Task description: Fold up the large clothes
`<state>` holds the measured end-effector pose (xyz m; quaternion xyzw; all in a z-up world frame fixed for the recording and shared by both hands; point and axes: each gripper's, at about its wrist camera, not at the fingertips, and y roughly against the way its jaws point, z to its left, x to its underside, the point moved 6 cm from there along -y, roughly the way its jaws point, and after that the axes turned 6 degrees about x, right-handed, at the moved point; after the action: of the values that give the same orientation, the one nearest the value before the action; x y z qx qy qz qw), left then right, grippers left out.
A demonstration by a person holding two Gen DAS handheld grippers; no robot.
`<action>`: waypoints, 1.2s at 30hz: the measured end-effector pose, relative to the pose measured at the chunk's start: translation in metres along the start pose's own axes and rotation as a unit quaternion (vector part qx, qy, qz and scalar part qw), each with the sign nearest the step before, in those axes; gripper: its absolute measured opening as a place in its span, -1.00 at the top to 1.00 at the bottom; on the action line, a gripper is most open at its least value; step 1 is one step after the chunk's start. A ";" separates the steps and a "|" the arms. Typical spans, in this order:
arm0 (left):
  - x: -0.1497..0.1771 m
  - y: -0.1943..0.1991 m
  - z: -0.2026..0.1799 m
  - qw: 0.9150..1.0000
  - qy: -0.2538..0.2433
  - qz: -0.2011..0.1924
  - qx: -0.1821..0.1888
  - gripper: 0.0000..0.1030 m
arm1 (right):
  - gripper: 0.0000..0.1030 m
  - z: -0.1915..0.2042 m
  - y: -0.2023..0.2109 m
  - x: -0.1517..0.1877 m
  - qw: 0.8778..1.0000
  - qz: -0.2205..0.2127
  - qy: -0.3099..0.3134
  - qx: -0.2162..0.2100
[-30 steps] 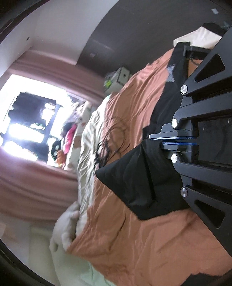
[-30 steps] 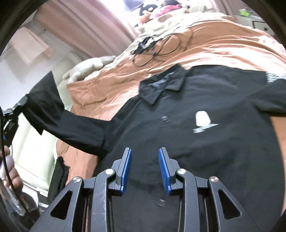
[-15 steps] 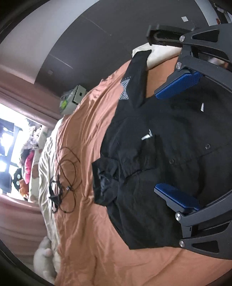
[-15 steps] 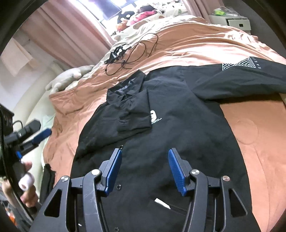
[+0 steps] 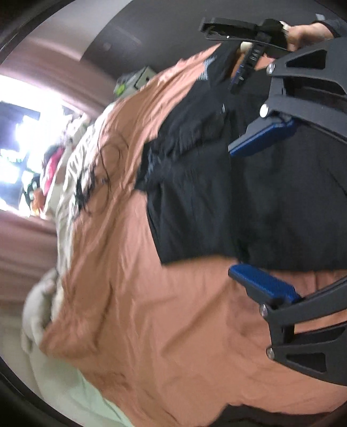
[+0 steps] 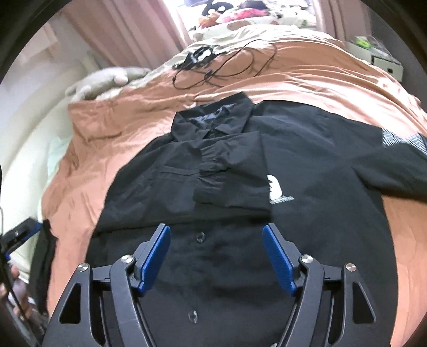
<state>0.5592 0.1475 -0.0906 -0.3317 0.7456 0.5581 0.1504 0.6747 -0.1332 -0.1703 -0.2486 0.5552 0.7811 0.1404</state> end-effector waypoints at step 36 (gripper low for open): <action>0.032 -0.078 0.065 0.996 0.048 0.068 -0.026 -0.23 | -0.02 -0.142 -0.016 -0.044 0.991 0.001 -0.101 0.086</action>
<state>0.5779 0.1855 -0.1886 -0.3103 0.7580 0.5697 0.0677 0.7518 -0.2587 -0.1959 -0.1546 0.6037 0.7516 0.2161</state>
